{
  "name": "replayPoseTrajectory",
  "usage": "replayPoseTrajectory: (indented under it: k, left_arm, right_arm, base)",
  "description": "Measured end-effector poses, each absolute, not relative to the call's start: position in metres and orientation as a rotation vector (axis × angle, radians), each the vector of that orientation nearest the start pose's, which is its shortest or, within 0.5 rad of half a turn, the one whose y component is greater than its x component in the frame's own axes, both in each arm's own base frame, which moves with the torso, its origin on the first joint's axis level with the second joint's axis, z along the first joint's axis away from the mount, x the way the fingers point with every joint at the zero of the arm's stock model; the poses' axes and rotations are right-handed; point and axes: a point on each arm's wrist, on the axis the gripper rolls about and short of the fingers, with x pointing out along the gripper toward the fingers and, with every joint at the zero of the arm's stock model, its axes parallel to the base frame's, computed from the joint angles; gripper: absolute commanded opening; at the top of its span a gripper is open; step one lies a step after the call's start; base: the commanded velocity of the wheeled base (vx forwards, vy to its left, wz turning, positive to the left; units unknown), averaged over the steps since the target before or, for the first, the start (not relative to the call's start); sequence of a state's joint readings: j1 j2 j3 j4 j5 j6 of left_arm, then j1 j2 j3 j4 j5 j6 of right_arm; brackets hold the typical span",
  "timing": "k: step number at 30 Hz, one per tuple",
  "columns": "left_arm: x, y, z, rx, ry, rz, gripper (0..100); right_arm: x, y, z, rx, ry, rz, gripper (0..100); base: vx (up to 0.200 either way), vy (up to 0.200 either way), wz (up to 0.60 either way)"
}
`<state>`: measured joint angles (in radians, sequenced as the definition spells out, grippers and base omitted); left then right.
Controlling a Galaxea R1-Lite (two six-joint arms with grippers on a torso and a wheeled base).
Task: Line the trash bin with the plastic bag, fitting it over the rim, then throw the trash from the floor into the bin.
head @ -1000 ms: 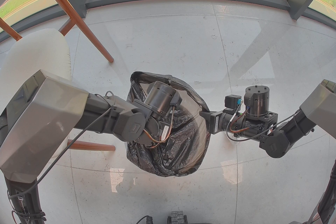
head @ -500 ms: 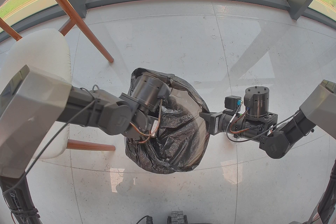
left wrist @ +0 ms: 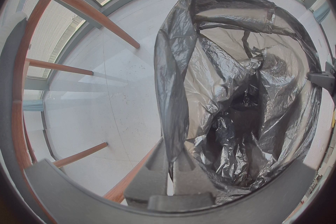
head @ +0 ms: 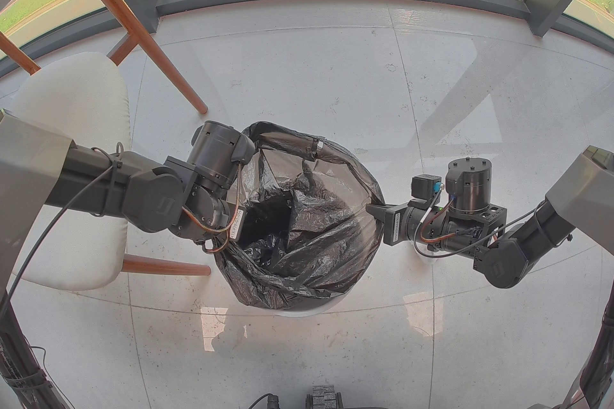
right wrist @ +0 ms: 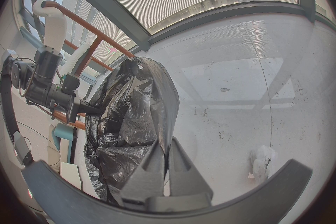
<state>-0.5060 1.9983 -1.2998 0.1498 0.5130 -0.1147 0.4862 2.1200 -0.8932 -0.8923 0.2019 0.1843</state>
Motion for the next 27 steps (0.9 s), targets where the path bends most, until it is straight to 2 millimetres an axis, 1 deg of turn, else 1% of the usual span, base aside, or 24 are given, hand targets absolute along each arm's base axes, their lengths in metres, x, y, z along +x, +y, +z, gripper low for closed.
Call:
replayPoseTrajectory:
  k: [3,9,11,16,23,24,27]
  left_arm:
    - [0.327,-0.168,0.141,0.314,0.750,0.051,0]
    - [0.311,-0.164,0.128,0.351,0.803,0.046,0]
    - [0.303,-0.165,0.123,0.371,0.823,0.034,0]
    - [0.287,-0.172,0.117,0.407,0.843,-0.003,0]
    - [0.282,-0.176,0.116,0.418,0.843,-0.020,0]
    - [0.282,-0.176,0.115,0.419,0.845,-0.020,0]
    - [0.281,-0.176,0.115,0.423,0.849,-0.021,0]
  right_arm:
    - [0.337,0.181,0.083,0.127,0.399,0.642,0]
    - [0.337,0.177,0.081,0.125,0.409,0.632,0]
    - [0.336,0.174,0.079,0.124,0.417,0.626,0]
    - [0.334,0.166,0.074,0.095,0.439,0.613,0]
    - [0.335,0.159,0.071,0.053,0.437,0.604,0]
    - [0.335,0.159,0.071,0.051,0.439,0.604,100]
    - [0.334,0.158,0.072,0.048,0.436,0.604,100]
  base:
    - [0.000,0.000,0.00]
    - [0.000,0.000,0.00]
    - [0.000,0.000,0.00]
    - [0.000,0.000,0.00]
    - [0.000,0.000,0.00]
    - [0.000,0.000,0.00]
    - [0.000,0.000,0.00]
